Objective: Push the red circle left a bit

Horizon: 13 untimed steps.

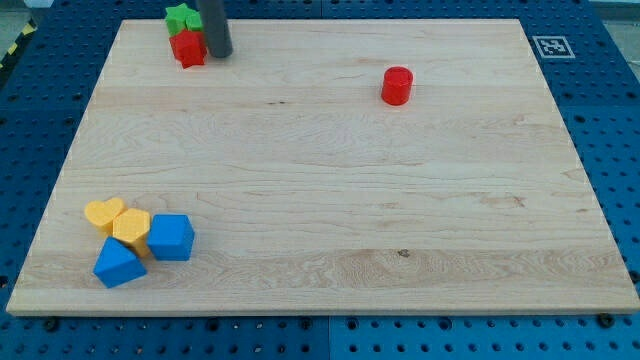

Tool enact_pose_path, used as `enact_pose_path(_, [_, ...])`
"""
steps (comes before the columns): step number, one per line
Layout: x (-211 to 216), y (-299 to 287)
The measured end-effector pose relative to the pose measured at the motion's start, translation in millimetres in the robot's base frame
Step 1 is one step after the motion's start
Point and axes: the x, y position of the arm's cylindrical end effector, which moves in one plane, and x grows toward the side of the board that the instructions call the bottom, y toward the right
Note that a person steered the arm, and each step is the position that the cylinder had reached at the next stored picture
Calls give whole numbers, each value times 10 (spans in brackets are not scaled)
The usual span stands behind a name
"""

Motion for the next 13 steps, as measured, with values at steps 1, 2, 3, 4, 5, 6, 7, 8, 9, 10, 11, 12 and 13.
enact_pose_path(1, [-24,495])
enact_pose_path(2, [-94,1148])
enact_pose_path(3, [-200,1916])
enact_pose_path(4, [-259,2676])
enact_pose_path(5, [17,3035])
enact_pose_path(6, [459,2954])
enact_pose_path(7, [719,2716])
enact_pose_path(8, [719,2716])
enact_pose_path(9, [807,2693])
enact_pose_path(10, [821,2683])
enact_pose_path(11, [852,2678])
enact_pose_path(12, [853,2666])
enact_pose_path(13, [853,2653])
